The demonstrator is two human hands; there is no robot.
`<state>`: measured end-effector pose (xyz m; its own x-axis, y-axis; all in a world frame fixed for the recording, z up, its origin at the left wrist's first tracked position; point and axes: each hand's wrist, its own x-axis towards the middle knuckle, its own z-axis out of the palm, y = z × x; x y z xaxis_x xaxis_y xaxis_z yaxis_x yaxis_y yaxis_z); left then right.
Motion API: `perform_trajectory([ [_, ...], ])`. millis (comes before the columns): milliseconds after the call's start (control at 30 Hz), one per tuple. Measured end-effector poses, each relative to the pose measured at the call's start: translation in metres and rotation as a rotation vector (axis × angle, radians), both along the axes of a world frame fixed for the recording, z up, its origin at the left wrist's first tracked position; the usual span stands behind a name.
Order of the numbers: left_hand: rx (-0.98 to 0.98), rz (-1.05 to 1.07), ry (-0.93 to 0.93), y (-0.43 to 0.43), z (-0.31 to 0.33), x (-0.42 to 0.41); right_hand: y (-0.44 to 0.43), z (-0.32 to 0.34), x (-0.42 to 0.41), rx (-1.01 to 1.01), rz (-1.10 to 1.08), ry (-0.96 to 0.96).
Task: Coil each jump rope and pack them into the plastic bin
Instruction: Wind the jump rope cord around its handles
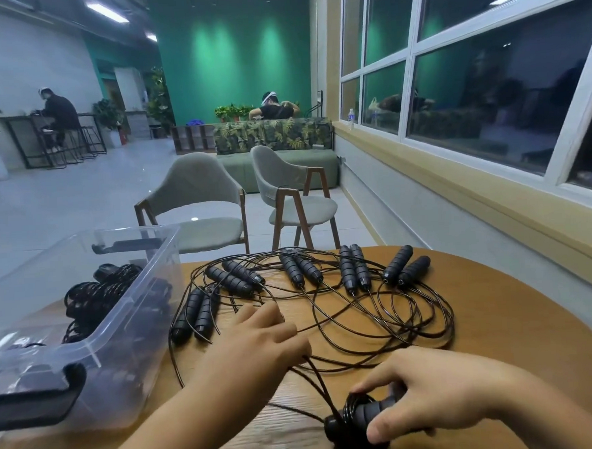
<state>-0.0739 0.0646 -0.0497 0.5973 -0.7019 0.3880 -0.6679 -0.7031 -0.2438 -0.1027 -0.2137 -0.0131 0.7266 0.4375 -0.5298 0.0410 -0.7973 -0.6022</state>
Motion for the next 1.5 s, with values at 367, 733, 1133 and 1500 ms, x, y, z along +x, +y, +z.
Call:
perform_trajectory([
  [367, -0.093, 0.055, -0.071, 0.001, 0.004, 0.002, 0.007, 0.014, -0.006, 0.216, 0.139, 0.21],
  [733, -0.214, 0.08, 0.178, -0.014, -0.017, 0.005, 0.017, -0.013, 0.003, 0.905, 0.163, 0.325],
  [1133, -0.222, 0.085, 0.176, -0.031, -0.009, -0.014, 0.021, -0.026, 0.0, 1.483, -0.286, 0.47],
  [1500, -0.327, 0.125, 0.574, -0.038, 0.0, -0.03, 0.018, -0.008, -0.002, 1.404, -0.563, 0.079],
])
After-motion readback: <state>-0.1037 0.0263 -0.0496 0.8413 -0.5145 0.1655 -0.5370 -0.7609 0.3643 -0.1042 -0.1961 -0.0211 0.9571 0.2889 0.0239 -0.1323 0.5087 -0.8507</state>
